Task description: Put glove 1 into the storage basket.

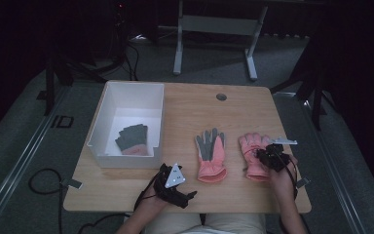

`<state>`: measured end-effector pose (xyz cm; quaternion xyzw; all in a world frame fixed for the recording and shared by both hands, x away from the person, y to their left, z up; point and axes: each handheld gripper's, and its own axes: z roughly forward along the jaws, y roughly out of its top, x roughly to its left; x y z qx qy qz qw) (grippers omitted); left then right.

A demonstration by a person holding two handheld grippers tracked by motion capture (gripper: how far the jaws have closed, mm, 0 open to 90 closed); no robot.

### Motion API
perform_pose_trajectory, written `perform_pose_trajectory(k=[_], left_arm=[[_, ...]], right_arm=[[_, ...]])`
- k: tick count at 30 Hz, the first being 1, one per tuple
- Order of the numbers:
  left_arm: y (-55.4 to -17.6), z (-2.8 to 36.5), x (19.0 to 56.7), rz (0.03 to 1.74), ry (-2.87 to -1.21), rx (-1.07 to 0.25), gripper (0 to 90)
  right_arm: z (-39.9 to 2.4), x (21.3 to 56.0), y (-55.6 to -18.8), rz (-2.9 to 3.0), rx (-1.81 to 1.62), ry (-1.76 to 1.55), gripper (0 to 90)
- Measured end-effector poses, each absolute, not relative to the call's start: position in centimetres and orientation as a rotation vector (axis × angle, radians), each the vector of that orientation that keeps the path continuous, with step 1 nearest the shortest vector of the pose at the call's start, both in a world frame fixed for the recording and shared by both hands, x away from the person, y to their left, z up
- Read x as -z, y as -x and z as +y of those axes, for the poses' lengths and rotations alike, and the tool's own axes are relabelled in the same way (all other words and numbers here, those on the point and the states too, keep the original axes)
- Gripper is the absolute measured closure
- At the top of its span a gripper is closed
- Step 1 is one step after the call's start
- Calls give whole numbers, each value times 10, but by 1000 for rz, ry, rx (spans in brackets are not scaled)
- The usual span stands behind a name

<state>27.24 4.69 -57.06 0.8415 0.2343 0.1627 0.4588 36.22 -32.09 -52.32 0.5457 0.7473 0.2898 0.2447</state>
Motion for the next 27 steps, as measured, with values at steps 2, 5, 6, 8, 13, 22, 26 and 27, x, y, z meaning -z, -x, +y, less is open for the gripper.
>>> perform_pose_trajectory(k=[2,5,6,8,13,22,26,27], left_arm=[[-272,47,571,578,-2076,-400,8],[-272,46,571,578,-2080,-399,8],[-272,46,571,575,-2076,-398,8],[-273,46,572,579,-2075,-395,8],[-273,46,571,575,-2076,-393,8],[-272,46,572,574,-2080,-395,8],[-273,46,572,572,-2086,-394,8],[-273,46,572,571,-2085,-394,8]], right_arm=[[-322,520,-363,2074,-782,-1424,760],[-324,517,-365,2123,-764,-1384,719],[-324,514,-368,2175,-737,-1329,687],[-323,512,-369,2202,-705,-1284,674],[-324,514,-373,2262,-648,-1241,667],[-317,526,-375,2260,-597,-1258,741],[-316,527,-373,2230,-602,-1284,833],[-315,526,-372,2219,-606,-1295,847]])
